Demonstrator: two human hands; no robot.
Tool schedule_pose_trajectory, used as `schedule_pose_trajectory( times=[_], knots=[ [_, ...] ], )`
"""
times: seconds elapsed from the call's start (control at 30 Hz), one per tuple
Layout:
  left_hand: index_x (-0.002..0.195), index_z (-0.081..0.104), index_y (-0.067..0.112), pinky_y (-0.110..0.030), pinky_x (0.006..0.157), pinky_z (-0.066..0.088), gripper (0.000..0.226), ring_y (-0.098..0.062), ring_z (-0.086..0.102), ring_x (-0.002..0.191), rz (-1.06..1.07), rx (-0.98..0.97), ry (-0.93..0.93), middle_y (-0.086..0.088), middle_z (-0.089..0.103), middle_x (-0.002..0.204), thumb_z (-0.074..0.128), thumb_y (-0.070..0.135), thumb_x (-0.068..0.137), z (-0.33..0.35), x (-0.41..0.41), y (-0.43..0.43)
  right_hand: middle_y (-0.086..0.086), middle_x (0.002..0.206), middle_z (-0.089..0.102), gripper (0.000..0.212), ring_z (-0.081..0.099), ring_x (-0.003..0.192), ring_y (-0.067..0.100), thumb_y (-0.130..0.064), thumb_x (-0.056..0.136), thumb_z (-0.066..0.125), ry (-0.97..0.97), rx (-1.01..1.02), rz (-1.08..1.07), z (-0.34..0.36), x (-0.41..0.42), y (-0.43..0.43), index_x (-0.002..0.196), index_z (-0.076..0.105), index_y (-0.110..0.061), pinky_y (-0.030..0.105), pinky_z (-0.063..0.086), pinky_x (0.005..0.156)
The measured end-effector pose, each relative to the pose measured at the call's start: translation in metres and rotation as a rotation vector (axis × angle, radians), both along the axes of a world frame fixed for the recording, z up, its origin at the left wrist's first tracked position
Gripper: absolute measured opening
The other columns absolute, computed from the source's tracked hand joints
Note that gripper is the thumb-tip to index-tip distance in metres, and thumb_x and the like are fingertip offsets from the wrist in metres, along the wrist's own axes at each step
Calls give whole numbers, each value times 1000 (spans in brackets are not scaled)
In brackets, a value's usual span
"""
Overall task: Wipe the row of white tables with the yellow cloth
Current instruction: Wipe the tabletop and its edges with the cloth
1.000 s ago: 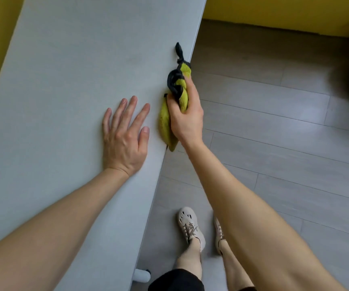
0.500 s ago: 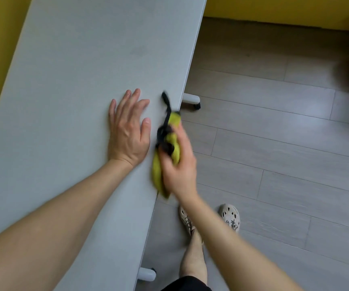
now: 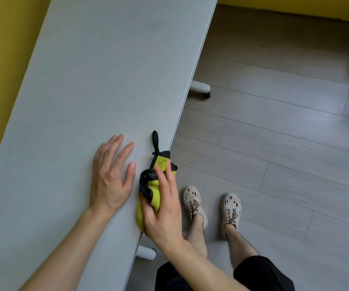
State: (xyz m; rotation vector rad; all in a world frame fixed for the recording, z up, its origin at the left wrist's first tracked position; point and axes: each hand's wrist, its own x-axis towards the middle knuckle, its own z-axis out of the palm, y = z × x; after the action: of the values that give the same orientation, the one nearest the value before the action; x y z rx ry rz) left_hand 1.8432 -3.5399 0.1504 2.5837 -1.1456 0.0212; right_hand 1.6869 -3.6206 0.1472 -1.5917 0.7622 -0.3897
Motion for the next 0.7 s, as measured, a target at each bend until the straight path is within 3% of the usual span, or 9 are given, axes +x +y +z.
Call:
schedule_pose_trajectory(
  times=[0.07,0.2,0.23,0.37,0.53,0.63,0.7],
  knots=[
    [152,62,10,-71,125,27,49,-35,44,157,3,62,-42,-14,46,168,58,28,107,0,-20,29,2,179,27,81,24,166,15,-4,92,72,-30,26,-3,-1,5,-7,165,43,-24,52,31,131],
    [157,56,11,-73,127,20,57,-33,36,162,30,79,-27,-11,40,173,53,36,106,-2,-30,48,5,172,41,64,36,160,12,-12,95,69,-75,-30,-126,-1,65,-88,157,54,-18,19,31,125],
    [157,56,11,-72,127,21,57,-33,35,162,34,66,-11,-10,39,173,52,37,106,-3,-30,47,5,170,45,63,40,158,14,-13,95,69,-75,-62,-155,-3,81,-112,156,55,-18,17,32,123],
    [158,55,12,-69,129,21,57,-32,32,164,30,47,2,-9,37,175,50,36,107,-5,-27,47,4,169,46,64,42,157,16,-15,94,68,-72,-104,-213,-7,104,-137,156,56,-19,39,40,125],
    [159,54,13,-70,128,21,57,-31,32,164,24,47,-24,-10,37,175,48,37,108,-9,-26,49,11,180,21,82,24,167,24,3,90,74,-82,-30,-23,-7,2,5,164,43,-14,60,36,126],
    [160,53,14,-70,129,21,58,-31,31,164,17,39,-26,-10,37,175,46,38,108,-10,-25,51,8,183,9,97,15,169,28,-2,93,74,-69,-5,175,-2,-60,66,172,26,-30,63,35,126],
    [160,53,15,-69,129,20,58,-30,31,164,15,31,-33,-10,37,175,46,38,108,-11,-24,52,11,182,13,90,18,168,27,0,92,71,-98,-7,140,-6,-48,58,170,32,-22,58,34,128]
  ],
)
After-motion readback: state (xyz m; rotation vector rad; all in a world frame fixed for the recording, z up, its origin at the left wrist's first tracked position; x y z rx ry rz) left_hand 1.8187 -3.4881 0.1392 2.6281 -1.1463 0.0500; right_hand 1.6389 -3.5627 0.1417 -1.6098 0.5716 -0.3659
